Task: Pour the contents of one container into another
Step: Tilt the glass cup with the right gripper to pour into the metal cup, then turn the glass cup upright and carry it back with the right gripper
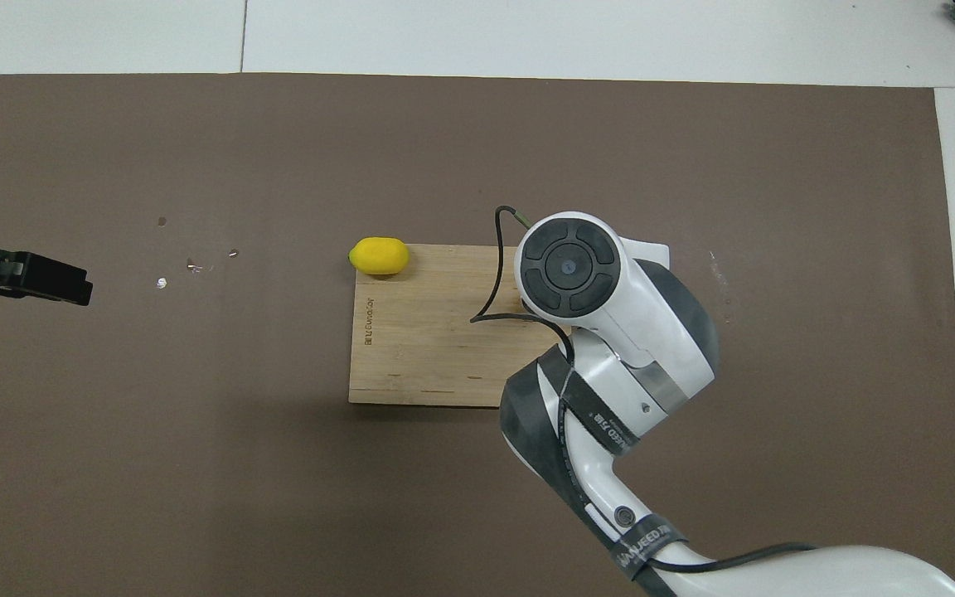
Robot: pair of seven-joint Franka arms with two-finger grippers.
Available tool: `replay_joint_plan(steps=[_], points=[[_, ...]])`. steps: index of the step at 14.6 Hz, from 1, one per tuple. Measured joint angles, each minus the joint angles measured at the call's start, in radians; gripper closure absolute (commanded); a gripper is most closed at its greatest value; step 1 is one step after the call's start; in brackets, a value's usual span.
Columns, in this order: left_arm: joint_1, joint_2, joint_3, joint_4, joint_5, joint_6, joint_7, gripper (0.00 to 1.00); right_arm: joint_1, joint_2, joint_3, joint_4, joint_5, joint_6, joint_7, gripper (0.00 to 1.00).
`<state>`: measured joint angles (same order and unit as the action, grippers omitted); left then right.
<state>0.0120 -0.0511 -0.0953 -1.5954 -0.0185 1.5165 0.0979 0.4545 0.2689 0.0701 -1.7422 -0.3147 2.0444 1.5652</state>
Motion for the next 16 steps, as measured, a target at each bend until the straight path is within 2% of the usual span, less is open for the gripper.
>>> replay_joint_plan(steps=[6, 12, 16], points=[[0.0, 0.0, 0.0, 0.0, 0.0, 0.0, 0.0, 0.0, -0.005, 0.0, -0.002, 0.001, 0.034, 0.0, 0.001, 1.0], [0.0, 0.0, 0.0, 0.0, 0.0, 0.0, 0.0, 0.0, -0.054, 0.0, -0.006, 0.012, 0.179, 0.0, 0.001, 1.0], [0.0, 0.0, 0.0, 0.0, 0.0, 0.0, 0.0, 0.0, -0.127, 0.0, -0.007, 0.01, 0.356, -0.002, -0.02, 1.0]])
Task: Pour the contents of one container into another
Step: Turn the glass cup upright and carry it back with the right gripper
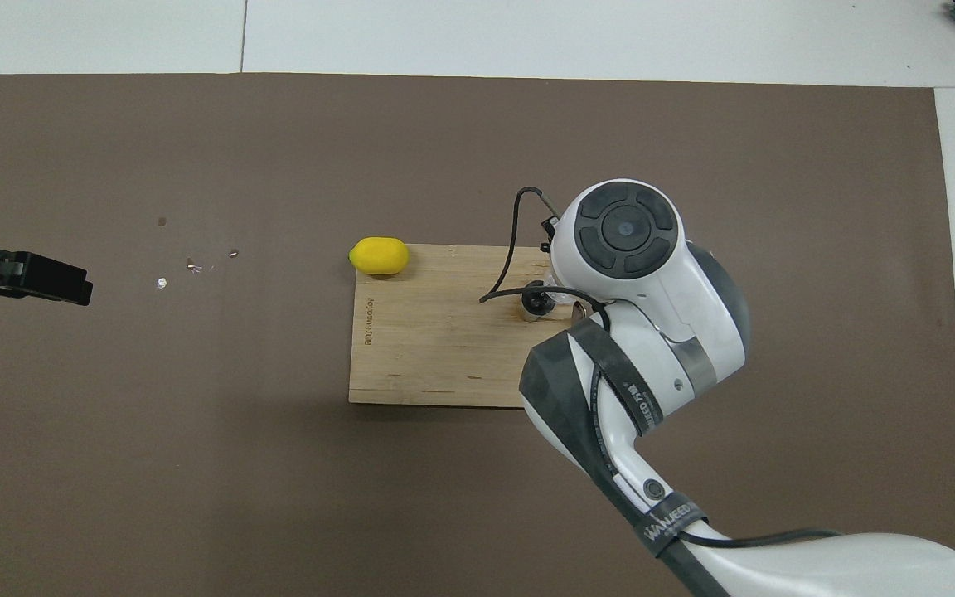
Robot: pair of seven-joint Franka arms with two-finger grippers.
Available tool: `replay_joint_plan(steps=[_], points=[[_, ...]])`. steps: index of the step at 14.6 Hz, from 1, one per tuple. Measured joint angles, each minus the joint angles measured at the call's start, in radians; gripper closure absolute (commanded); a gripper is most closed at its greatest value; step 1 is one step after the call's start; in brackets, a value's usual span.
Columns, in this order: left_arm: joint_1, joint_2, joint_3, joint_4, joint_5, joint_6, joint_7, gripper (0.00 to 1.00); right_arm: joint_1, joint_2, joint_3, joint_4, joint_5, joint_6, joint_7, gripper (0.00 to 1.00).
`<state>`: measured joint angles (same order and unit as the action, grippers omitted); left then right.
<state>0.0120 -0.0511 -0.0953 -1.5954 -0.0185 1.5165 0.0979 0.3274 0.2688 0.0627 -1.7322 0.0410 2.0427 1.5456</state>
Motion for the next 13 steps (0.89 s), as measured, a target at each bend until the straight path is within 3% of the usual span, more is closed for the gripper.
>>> replay_joint_plan(steps=[5, 13], points=[[0.0, 0.0, 0.0, 0.0, 0.0, 0.0, 0.0, 0.0, -0.196, 0.001, -0.004, -0.04, 0.291, -0.008, -0.183, 1.0], [0.0, 0.0, 0.0, 0.0, 0.0, 0.0, 0.0, 0.0, -0.443, -0.004, -0.006, -0.194, 0.528, -0.011, -0.497, 1.0]])
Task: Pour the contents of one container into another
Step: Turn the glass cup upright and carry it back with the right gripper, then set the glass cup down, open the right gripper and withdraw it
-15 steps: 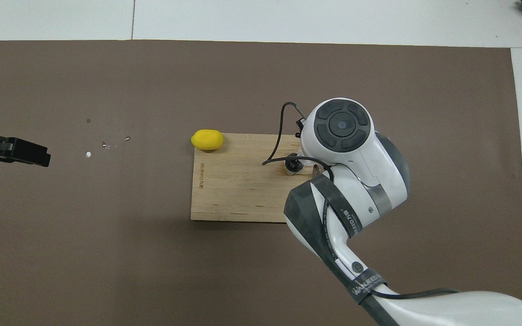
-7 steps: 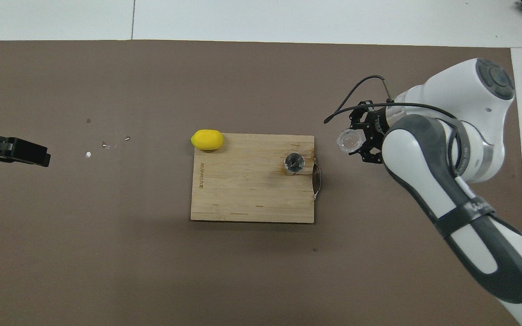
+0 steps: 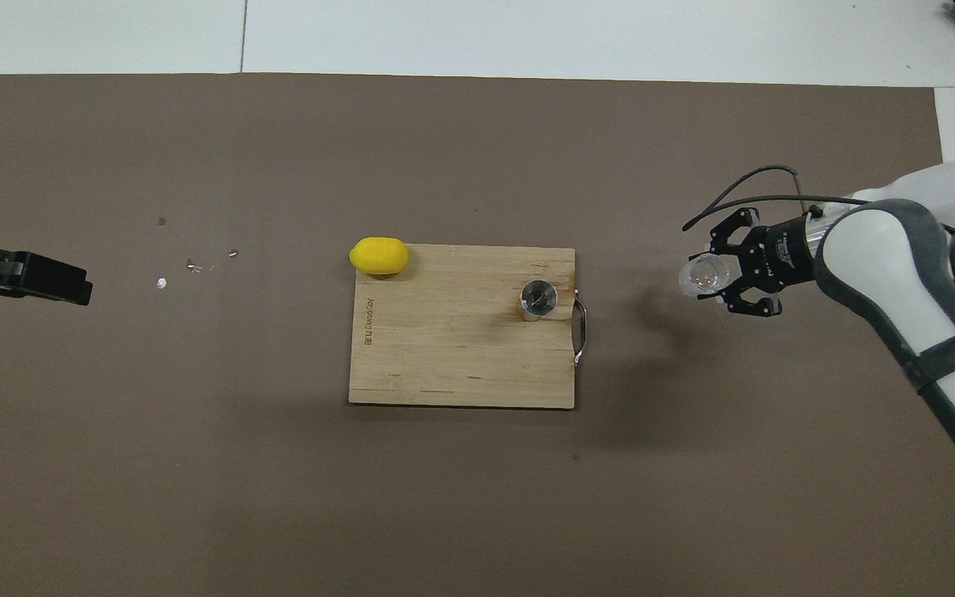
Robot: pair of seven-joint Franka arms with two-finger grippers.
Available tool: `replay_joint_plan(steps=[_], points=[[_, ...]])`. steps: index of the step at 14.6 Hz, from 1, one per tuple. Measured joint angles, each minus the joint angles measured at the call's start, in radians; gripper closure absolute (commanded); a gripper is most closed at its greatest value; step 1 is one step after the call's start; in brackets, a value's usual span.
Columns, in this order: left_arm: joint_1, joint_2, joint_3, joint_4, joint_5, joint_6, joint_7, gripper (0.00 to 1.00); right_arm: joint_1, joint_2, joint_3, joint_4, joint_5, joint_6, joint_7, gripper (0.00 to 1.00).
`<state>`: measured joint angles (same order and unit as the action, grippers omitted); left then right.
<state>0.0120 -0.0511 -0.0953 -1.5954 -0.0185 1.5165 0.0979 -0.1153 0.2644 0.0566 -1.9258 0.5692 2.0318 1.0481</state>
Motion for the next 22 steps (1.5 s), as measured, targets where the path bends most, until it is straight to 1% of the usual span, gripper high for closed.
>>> replay_joint_plan(steps=[3, 7, 8, 10, 12, 13, 14, 18, 20, 22], points=[[0.0, 0.0, 0.0, 0.0, 0.0, 0.0, 0.0, 0.0, -0.08, 0.013, 0.0, -0.039, 0.058, 0.0, -0.12, 1.0], [0.0, 0.0, 0.0, 0.0, 0.0, 0.0, 0.0, 0.0, -0.173, 0.107, -0.001, -0.055, 0.145, -0.008, -0.313, 1.0], [0.0, 0.0, 0.0, 0.0, 0.0, 0.0, 0.0, 0.0, -0.188, 0.125, 0.0, -0.054, 0.158, -0.012, -0.332, 1.0], [0.0, 0.0, 0.0, 0.0, 0.0, 0.0, 0.0, 0.0, -0.203, 0.129, 0.001, -0.051, 0.168, -0.027, -0.337, 0.99], [0.0, 0.0, 0.0, 0.0, 0.0, 0.0, 0.0, 0.0, -0.203, 0.129, 0.001, -0.051, 0.168, -0.027, -0.336, 0.39], [0.0, 0.0, 0.0, 0.0, 0.0, 0.0, 0.0, 0.0, -0.203, 0.129, 0.001, -0.051, 0.168, -0.026, -0.324, 0.03], [0.0, 0.0, 0.0, 0.0, 0.0, 0.0, 0.0, 0.0, -0.204, 0.129, 0.001, -0.051, 0.168, -0.021, -0.295, 0.01], [0.0, 0.0, 0.0, 0.0, 0.0, 0.0, 0.0, 0.0, -0.206, 0.122, -0.002, -0.047, 0.168, -0.002, -0.25, 0.0], [0.0, 0.0, 0.0, 0.0, 0.0, 0.0, 0.0, 0.0, -0.206, 0.093, -0.004, -0.039, 0.151, 0.0, -0.248, 0.0], [0.0, 0.0, 0.0, 0.0, 0.0, 0.0, 0.0, 0.0, -0.206, 0.036, -0.004, -0.035, 0.089, 0.0, -0.246, 0.0]])
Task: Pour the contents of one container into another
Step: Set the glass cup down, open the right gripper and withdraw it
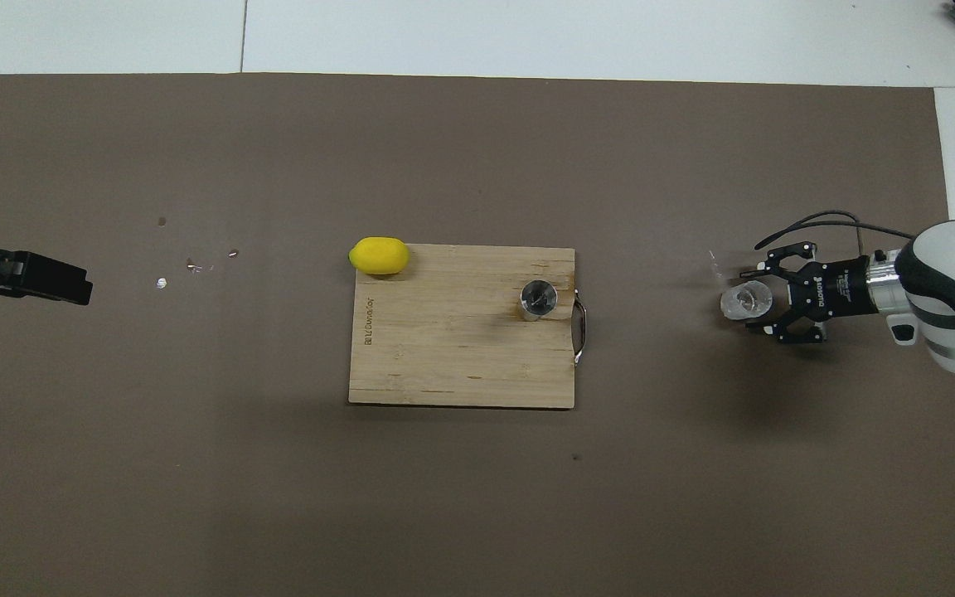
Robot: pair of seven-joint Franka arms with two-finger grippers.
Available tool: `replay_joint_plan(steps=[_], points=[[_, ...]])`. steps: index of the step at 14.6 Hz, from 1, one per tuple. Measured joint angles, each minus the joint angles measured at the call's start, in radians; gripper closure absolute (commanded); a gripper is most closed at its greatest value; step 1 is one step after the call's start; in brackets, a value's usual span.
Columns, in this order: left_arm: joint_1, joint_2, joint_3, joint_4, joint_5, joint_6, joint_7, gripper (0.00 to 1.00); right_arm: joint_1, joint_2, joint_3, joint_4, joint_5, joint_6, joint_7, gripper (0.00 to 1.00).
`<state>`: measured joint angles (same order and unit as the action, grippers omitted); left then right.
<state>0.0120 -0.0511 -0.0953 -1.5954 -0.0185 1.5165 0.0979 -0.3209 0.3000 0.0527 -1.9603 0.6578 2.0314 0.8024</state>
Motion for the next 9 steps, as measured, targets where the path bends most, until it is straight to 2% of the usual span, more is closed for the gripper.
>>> replay_joint_plan(steps=[5, 7, 9], points=[[0.0, 0.0, 0.0, 0.0, 0.0, 0.0, 0.0, 0.0, 0.004, -0.152, 0.004, 0.0, -0.092, -0.044, -0.028, 0.0], [0.0, 0.0, 0.0, 0.0, 0.0, 0.0, 0.0, 0.0, 0.028, -0.182, 0.007, 0.0, -0.147, -0.07, -0.084, 0.0], [0.0, 0.0, 0.0, 0.0, 0.0, 0.0, 0.0, 0.0, 0.097, -0.192, 0.01, -0.001, -0.262, -0.077, -0.137, 0.0]])
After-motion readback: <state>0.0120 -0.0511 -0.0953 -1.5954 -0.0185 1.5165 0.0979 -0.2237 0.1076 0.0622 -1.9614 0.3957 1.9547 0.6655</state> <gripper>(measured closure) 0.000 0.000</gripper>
